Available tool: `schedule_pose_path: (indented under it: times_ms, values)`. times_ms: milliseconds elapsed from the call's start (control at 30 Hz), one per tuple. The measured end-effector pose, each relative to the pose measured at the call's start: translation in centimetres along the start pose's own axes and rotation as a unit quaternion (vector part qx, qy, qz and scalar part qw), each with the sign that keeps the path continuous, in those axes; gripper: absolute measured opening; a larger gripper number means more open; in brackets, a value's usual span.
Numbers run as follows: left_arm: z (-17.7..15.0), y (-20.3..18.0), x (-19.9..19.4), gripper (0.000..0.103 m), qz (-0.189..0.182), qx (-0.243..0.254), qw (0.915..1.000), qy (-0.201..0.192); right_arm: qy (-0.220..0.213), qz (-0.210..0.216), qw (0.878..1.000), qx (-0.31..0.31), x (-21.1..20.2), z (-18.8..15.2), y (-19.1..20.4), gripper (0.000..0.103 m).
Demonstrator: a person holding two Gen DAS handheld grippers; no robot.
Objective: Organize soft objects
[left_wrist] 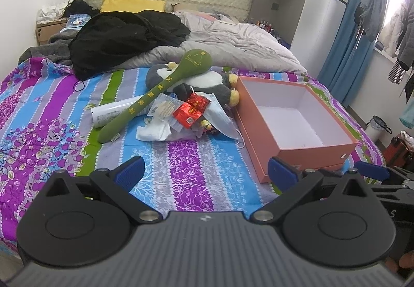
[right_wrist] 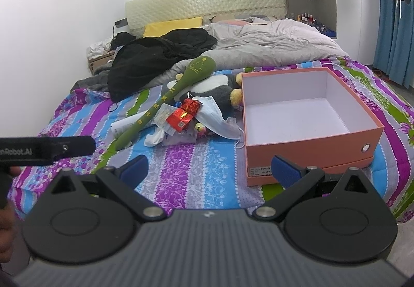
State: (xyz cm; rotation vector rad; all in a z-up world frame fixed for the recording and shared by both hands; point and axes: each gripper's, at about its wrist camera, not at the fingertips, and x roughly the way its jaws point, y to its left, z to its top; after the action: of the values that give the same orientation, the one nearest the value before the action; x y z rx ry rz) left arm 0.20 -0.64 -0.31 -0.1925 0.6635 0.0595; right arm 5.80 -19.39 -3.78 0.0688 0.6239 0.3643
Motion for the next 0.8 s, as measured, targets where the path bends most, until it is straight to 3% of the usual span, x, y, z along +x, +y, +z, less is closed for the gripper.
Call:
schedule_pose_path:
  times_ms: [800]
  values:
    - [-0.34, 0.6, 0.61, 0.103, 0.005, -0.005, 0.9999, 0.008, 0.007, 0.0, 1.0, 0.005, 0.91, -0.32, -0.07, 0.103]
